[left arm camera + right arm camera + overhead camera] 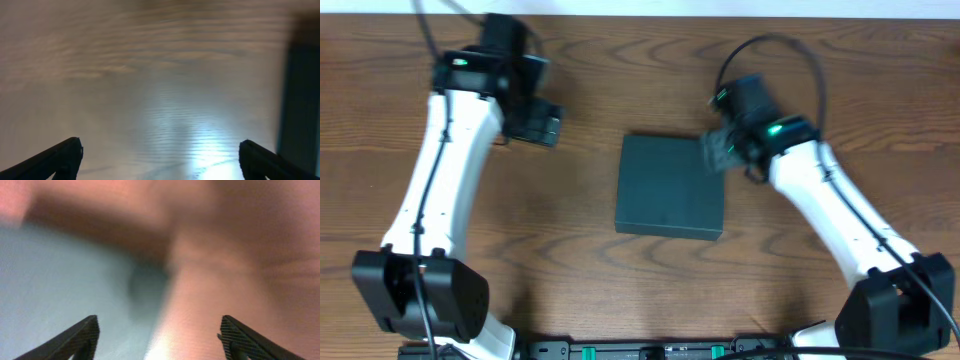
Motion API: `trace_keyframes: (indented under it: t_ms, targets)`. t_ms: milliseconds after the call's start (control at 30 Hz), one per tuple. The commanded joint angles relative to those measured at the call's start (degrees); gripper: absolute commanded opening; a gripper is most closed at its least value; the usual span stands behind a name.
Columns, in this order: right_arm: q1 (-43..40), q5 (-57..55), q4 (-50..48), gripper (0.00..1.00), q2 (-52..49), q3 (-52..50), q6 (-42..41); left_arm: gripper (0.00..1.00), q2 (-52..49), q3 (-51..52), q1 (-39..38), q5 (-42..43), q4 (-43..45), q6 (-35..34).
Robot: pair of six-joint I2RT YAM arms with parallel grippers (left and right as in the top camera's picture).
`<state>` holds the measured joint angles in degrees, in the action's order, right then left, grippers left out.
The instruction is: Pack container
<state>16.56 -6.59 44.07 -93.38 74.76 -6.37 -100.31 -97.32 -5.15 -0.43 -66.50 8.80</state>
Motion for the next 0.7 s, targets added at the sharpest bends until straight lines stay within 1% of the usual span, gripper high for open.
trace_keyframes:
  t_ms: [0, 100, 200, 300, 433, 567, 667]
  targets:
    - [-6.6, -3.5, 0.5, 0.82, 0.2, 2.5, 3.2, 0.99, 0.2, -0.4, 3.7, -0.2, -1.0, -2.2]
    - [-11.8, -2.5, 1.8, 0.86, 1.6, 2.5, 1.1, 0.99, 2.2, -0.3, 4.8, -0.2, -2.7, -2.7]
    - [-14.7, -2.2, 2.7, 0.92, 5.7, 2.4, 1.1, 0.99, 7.8, 1.4, 4.3, -0.2, -2.8, -3.0]
    - [-15.4, -2.2, 3.5, 0.95, 12.1, 2.3, 1.1, 0.99, 15.6, 3.7, 3.4, -0.2, -2.9, -3.3]
    - [-13.9, -2.2, 4.2, 0.98, 21.8, -0.4, 1.0, 0.98, 27.7, 8.2, 1.6, -0.2, -2.1, -3.3]
    - [-11.3, -5.8, 4.1, 0.99, 33.8, -9.3, -2.1, 0.99, 40.7, 15.8, -0.8, -0.3, -0.1, -3.2]
    - [-9.0, -9.2, 3.0, 0.99, 44.1, -18.5, -5.9, 0.99, 50.9, 24.3, -1.5, -0.3, 3.0, -3.1]
